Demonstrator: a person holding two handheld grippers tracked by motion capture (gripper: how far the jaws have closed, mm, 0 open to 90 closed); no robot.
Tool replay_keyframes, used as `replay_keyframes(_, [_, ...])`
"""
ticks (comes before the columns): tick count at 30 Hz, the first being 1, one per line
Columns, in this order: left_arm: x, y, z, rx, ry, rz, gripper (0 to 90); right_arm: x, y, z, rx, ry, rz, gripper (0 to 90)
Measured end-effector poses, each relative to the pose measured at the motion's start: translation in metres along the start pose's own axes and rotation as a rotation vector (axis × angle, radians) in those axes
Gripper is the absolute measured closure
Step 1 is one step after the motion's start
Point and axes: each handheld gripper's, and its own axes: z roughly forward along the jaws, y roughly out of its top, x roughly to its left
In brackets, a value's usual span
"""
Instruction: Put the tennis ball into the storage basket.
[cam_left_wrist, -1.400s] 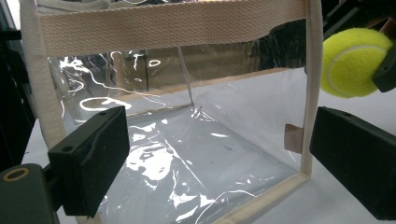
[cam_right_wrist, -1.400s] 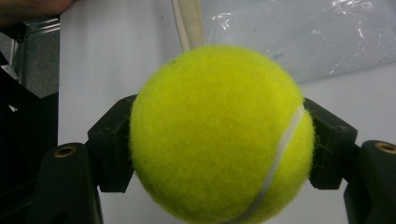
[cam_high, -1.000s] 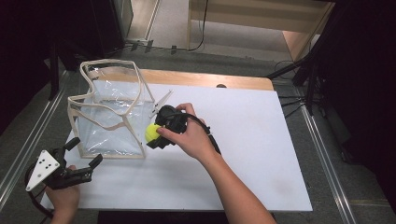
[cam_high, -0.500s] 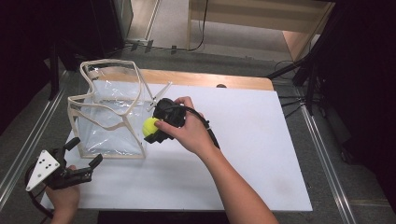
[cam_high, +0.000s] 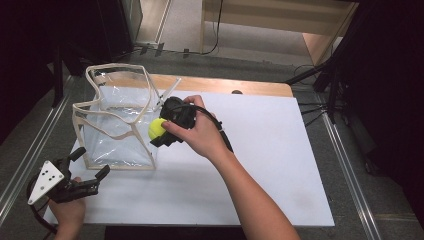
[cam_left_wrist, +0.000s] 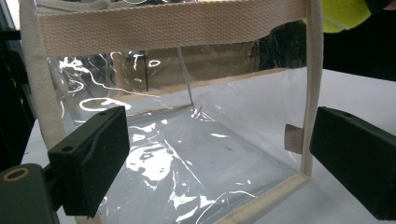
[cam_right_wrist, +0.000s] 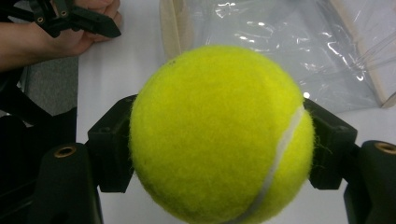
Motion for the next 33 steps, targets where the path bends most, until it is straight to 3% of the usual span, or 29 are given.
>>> replay_keyframes(12, [0.000,0.000,0.000,0.004,0.001,0.002,5.4,-0.002,0.019,-0.014,-0.012,-0.006,-0.025,24.0])
replay_keyframes(33, [0.000,0.000,0.000,0.002,-0.003,0.002,5.4,-0.014,0.048,-0.025,-0.014,-0.009,-0.021,24.0])
